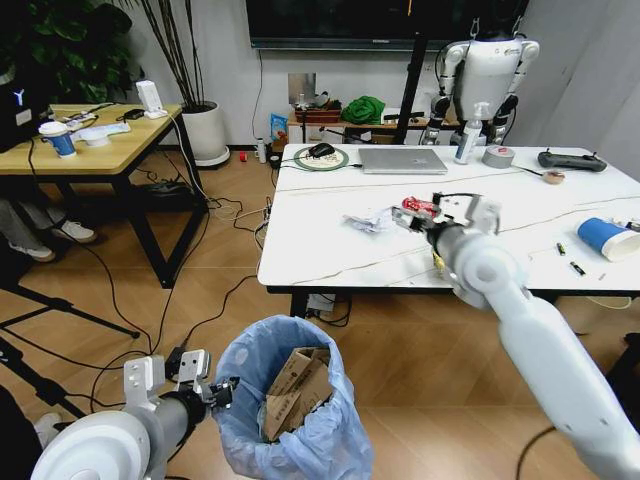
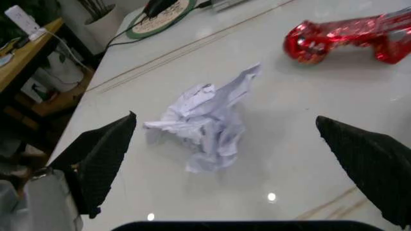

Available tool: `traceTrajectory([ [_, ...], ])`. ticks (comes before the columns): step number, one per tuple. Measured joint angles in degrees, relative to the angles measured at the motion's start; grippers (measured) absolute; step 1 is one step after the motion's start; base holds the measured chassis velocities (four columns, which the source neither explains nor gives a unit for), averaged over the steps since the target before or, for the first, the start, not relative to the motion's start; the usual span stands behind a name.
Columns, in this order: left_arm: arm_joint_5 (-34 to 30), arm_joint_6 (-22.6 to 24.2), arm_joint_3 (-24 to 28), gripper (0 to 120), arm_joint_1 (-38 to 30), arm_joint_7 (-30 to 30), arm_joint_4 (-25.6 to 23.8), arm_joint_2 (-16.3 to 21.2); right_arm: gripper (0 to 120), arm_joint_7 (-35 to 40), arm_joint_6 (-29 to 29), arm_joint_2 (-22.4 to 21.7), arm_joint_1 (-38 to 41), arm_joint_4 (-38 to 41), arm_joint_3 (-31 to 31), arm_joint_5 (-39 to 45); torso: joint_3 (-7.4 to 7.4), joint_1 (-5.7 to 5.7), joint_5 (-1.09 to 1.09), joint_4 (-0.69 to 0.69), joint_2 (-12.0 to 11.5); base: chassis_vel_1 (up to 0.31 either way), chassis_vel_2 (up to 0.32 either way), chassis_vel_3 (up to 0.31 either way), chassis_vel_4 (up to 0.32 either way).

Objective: Pick up the trash bin and place the trash from the table into it.

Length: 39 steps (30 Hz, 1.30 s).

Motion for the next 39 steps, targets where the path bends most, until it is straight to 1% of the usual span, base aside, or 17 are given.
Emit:
traceTrajectory([
  [4,-0.2,0.0,-0.2,0,-0.1,0.0,0.0,0.0,100,0.7,0.8,4.8,2.8,-5.2,-2.1,-0.3,0.00,0.00,0.00,0.03,0.0,0.000,0.000,0.000,0.000],
  [5,-0.2,0.0,-0.2,0,-0.1,0.0,0.0,0.0,100,0.7,0.8,4.8,2.8,-5.2,-2.1,-0.3,0.00,0.00,0.00,0.03,0.0,0.000,0.000,0.000,0.000],
  [9,-0.4,0.0,-0.3,0,-0.2,0.0,0.0,-0.1,100,-0.3,1.1,6.9,3.7,-10.0,-2.6,-3.1,0.00,0.00,0.00,0.01,0.0,0.000,0.000,0.000,0.000],
  [15,-1.2,0.0,-0.2,0,-1.1,0.0,0.0,0.1,99,-1.6,1.2,7.3,4.1,-12.5,-2.9,-5.1,-0.01,0.00,0.01,0.00,0.0,0.000,0.000,0.000,0.000],
  [18,-1.7,0.0,-0.2,0,-1.8,0.0,0.0,0.4,88,-2.2,1.8,7.7,4.3,-14.0,-3.4,-6.9,-0.01,0.00,0.02,0.00,0.0,0.000,0.000,0.000,0.000],
  [19,-1.7,0.0,-0.2,0,-1.8,0.0,0.0,0.4,88,-2.2,1.8,7.7,4.3,-14.0,-3.4,-6.9,-0.01,0.00,0.02,0.00,0.0,0.000,0.000,0.000,0.000],
  [20,-1.8,0.0,-0.2,0,-2.0,0.0,0.0,0.5,85,-2.3,1.9,7.8,4.4,-14.5,-3.5,-7.6,-0.01,-0.01,0.01,0.00,0.0,0.000,0.000,0.000,0.000],
  [25,-2.3,0.0,-0.2,0,-2.8,0.0,0.0,1.0,63,-3.1,2.7,8.5,4.7,-16.2,-4.0,-10.4,-0.01,-0.01,0.02,0.00,0.0,0.000,0.000,0.000,0.000],
  [26,-2.3,0.0,-0.2,0,-2.8,0.0,0.0,1.0,63,-3.1,2.7,8.5,4.7,-16.2,-4.0,-10.4,-0.01,-0.01,0.02,0.00,0.0,0.000,0.000,0.000,0.000],
  [29,-2.5,0.0,-0.2,0,-3.2,0.0,0.0,1.0,51,-3.3,2.9,8.5,4.7,-16.5,-4.2,-11.1,-0.01,-0.01,0.01,0.00,0.0,0.000,0.000,0.000,0.000],
  [30,-2.5,0.0,-0.2,0,-3.3,0.0,0.0,1.0,45,-3.4,3.0,8.5,4.7,-16.6,-4.3,-11.3,-0.01,-0.01,0.01,0.00,0.0,0.000,0.000,0.000,0.000],
  [32,-2.7,0.0,-0.1,0,-3.5,0.0,0.0,1.0,36,-3.5,3.1,8.5,4.7,-17.0,-4.4,-11.5,-0.01,-0.01,0.01,0.00,0.0,0.000,0.000,0.000,0.000],
  [35,-2.7,0.0,-0.1,0,-3.5,0.0,0.0,1.0,33,-3.6,3.2,8.5,4.6,-17.1,-4.4,-11.6,-0.01,-0.01,0.01,0.00,0.0,0.000,0.000,0.000,0.000],
  [38,-2.9,0.0,-0.1,0,-3.8,0.0,0.0,1.0,17,-3.8,3.3,8.4,4.6,-17.2,-4.8,-11.8,-0.01,-0.01,0.01,0.00,0.0,0.000,0.000,0.000,0.000],
  [39,-3.0,0.0,-0.1,0,-3.8,0.0,0.0,1.0,15,-3.8,3.4,8.4,4.6,-17.3,-4.8,-11.9,-0.01,-0.01,0.02,0.00,0.0,0.000,0.000,0.000,0.000],
])
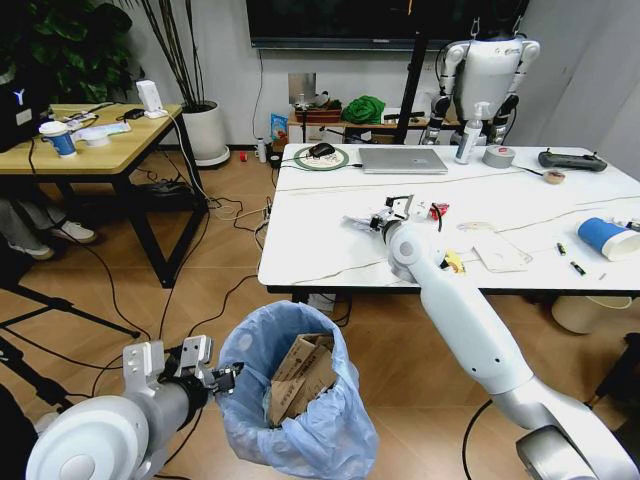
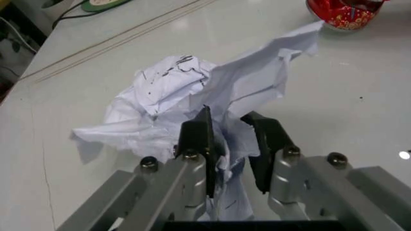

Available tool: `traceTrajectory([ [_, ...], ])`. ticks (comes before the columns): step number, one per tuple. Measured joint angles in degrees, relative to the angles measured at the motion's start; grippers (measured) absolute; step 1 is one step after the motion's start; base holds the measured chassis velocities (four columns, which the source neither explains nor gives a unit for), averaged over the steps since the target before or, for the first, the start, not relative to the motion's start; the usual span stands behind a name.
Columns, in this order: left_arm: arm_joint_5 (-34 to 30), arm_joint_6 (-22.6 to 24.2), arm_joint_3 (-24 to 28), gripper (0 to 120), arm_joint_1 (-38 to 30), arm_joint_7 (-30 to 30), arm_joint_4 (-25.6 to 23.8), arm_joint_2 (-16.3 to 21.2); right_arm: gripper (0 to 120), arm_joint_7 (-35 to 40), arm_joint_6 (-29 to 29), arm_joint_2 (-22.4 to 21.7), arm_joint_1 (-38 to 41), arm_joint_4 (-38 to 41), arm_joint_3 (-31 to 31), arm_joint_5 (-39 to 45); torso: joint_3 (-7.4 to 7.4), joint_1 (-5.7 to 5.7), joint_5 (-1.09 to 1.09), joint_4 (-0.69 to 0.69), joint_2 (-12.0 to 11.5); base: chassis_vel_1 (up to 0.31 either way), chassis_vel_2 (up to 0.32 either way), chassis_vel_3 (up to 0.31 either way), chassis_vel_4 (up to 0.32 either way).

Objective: Pick up the trash bin and place the trash from the table into it.

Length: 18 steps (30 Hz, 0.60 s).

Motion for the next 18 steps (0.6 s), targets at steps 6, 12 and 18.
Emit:
traceTrajectory([
  [6,0.0,0.0,-0.1,0,0.0,0.0,0.0,0.1,0,-0.4,0.5,-0.3,0.0,0.2,-0.1,-0.4,0.00,0.00,0.00,0.00,0.0,0.000,0.000,0.000,0.000],
  [12,0.0,0.0,-0.2,0,0.3,0.0,0.0,-0.1,0,-1.3,1.1,-1.6,-0.8,3.7,0.2,-0.4,0.00,0.00,0.00,0.01,0.0,0.000,0.000,0.000,0.000],
  [18,0.1,0.0,-0.3,0,0.3,-0.1,0.0,-0.1,0,-5.3,1.6,-6.3,-2.8,13.8,0.8,2.0,0.00,0.00,0.00,0.00,0.0,0.000,0.000,0.000,0.000],
])
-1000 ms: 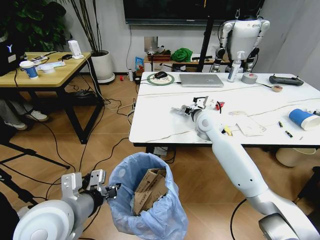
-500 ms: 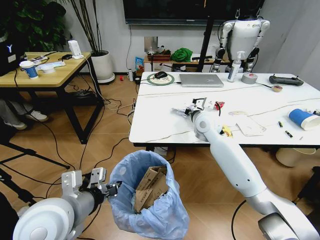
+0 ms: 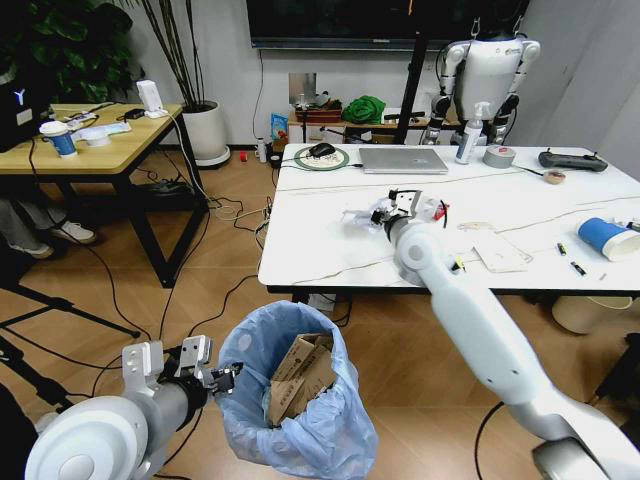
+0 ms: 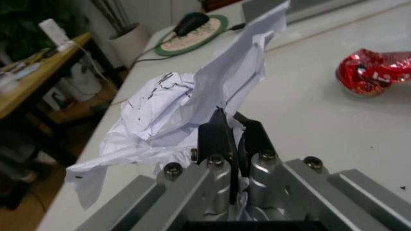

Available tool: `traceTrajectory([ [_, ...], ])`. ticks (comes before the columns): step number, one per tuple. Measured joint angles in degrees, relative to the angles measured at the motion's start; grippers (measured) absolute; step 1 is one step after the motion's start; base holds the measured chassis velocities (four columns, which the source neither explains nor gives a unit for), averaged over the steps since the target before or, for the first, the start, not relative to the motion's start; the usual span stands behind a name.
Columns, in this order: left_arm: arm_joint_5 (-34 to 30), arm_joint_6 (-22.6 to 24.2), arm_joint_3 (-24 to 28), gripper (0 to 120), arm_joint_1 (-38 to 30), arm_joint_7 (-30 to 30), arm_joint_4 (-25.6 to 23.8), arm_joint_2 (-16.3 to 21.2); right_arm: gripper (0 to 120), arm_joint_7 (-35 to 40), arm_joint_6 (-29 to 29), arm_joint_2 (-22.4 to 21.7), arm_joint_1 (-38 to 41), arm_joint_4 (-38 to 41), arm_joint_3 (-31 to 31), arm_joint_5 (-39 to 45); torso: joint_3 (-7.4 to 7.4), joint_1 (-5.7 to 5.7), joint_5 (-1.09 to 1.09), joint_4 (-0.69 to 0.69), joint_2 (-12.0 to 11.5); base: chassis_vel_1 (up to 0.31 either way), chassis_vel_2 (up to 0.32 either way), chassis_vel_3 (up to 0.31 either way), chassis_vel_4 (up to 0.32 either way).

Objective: Pick up the trash bin and place the trash from the table into it.

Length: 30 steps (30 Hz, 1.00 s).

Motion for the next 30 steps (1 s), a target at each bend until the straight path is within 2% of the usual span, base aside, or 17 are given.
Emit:
traceTrajectory([
  [6,0.1,0.0,0.1,0,-0.1,0.0,0.0,-0.4,0,-10.0,1.5,-6.8,-2.6,11.5,-0.3,4.2,0.00,0.00,0.00,-0.01,0.0,0.000,0.000,0.000,0.000],
  [12,0.2,0.0,-0.2,0,0.0,0.0,0.0,-0.5,0,-15.2,2.3,-9.9,-4.1,19.4,-1.6,7.5,0.00,0.00,0.00,0.00,0.0,0.000,0.000,0.000,0.000],
  [16,0.2,0.0,-0.5,0,0.0,-0.1,0.0,-0.4,0,-22.8,2.1,-12.7,-6.4,25.9,-2.1,8.8,0.00,0.00,0.00,0.00,0.0,0.000,0.000,0.000,0.000],
  [19,0.3,0.0,-0.5,0,0.1,-0.1,0.0,-0.4,0,-25.3,2.0,-13.9,-7.7,28.1,-2.3,8.7,-0.01,0.00,-0.01,0.00,0.0,0.000,0.000,0.000,0.000],
  [24,0.3,0.0,-0.5,0,0.0,-0.1,0.0,-0.8,0,-31.4,0.9,-17.0,-16.1,32.9,-3.3,2.7,0.00,0.00,0.00,0.00,0.0,0.000,0.000,0.000,0.000],
  [30,0.4,0.0,-0.5,0,0.1,-0.1,0.0,-1.0,0,-36.2,0.5,-19.0,-21.0,33.6,-3.9,-4.5,0.00,-0.01,0.01,-0.01,0.0,0.000,0.000,0.000,0.000],
])
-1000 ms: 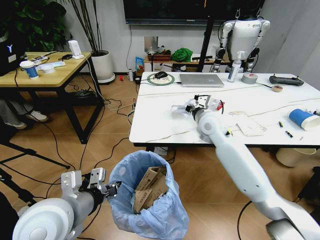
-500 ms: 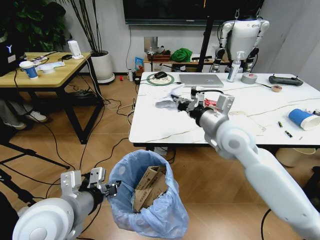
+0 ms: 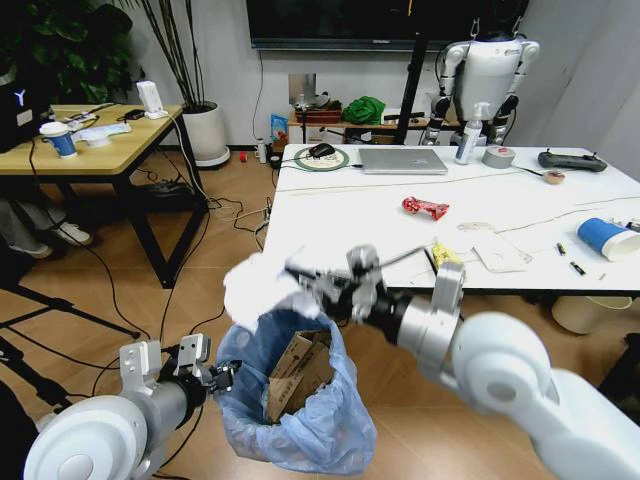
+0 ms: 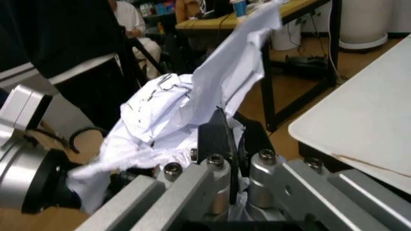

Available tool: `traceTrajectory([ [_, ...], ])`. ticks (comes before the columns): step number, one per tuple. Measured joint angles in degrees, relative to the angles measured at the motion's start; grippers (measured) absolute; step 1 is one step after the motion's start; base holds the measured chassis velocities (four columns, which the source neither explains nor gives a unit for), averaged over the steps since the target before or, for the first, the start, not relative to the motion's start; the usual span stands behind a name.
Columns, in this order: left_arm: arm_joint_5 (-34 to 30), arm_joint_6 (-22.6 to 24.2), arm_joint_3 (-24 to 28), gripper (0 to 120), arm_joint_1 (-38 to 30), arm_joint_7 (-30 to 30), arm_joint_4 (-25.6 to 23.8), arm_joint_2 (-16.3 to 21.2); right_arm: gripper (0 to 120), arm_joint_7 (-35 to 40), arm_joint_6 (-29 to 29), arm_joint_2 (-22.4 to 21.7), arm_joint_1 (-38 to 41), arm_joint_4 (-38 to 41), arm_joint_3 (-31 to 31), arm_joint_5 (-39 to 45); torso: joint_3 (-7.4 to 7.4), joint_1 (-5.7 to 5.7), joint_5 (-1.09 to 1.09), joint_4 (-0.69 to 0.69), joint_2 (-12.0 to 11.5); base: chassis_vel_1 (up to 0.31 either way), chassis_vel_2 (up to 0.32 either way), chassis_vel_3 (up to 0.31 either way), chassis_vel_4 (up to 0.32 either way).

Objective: Pick up the trash bin and place the trash from the table into it.

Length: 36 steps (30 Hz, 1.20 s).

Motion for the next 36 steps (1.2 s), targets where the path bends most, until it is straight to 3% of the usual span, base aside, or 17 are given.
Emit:
traceTrajectory([
  [3,0.0,0.0,-0.2,0,0.2,0.0,0.0,0.0,1,-1.4,0.0,-0.8,-0.3,0.1,-0.3,-0.5,0.00,0.00,-0.01,0.01,0.0,0.000,0.000,0.000,0.000],
  [7,0.1,0.0,-0.5,0,0.5,0.0,0.0,-0.3,20,-4.8,0.1,-2.0,-0.7,0.6,-2.5,-3.2,0.00,0.00,-0.01,0.01,0.0,0.000,0.000,0.000,0.000],
  [9,0.1,0.0,-0.6,0,0.5,0.0,0.0,-0.3,23,-5.0,0.2,-2.0,-0.7,0.6,-2.8,-3.7,0.00,0.00,-0.01,0.01,0.0,0.000,0.000,0.000,0.000],
  [15,0.0,0.0,-0.5,0,0.0,0.0,0.0,0.5,49,-4.6,1.4,-1.2,-1.0,-0.7,-4.0,-5.4,0.01,0.01,-0.01,0.01,0.0,0.000,0.000,0.000,0.000],
  [17,-0.1,0.0,-0.5,0,0.0,0.0,0.0,0.5,51,-4.3,1.4,-1.1,-1.0,-0.7,-3.8,-5.4,0.01,0.01,-0.01,0.01,0.0,0.000,0.000,0.000,0.000],
  [19,-0.1,0.0,-0.5,0,0.1,0.0,0.0,0.5,63,-0.6,1.4,-0.2,-0.8,-0.6,-1.3,-4.2,0.01,0.01,-0.01,0.01,0.0,0.000,0.000,0.000,0.000],
  [23,-0.1,0.0,-0.5,0,0.4,0.0,0.0,0.5,74,5.8,0.7,0.7,-0.3,-0.6,2.2,-2.5,0.01,0.01,-0.02,0.01,0.0,0.000,0.000,0.000,0.000],
  [27,0.2,0.0,-0.6,0,0.9,0.0,0.0,-0.3,91,19.6,0.2,3.2,-0.7,-1.4,7.5,-0.3,0.01,0.01,-0.02,0.01,0.0,0.000,0.000,0.000,0.000],
  [31,0.6,0.0,-0.7,0,1.5,0.0,0.0,-1.1,98,21.2,-0.3,5.3,-3.3,-2.3,10.9,-4.0,0.01,0.01,-0.01,0.03,0.0,0.000,0.000,0.000,0.000],
  [36,0.7,0.0,0.0,0,1.0,0.0,0.0,-1.5,100,17.1,-1.0,9.5,-12.3,-3.4,19.0,-18.1,0.01,0.01,-0.01,0.00,0.0,0.000,0.000,0.000,0.000],
])
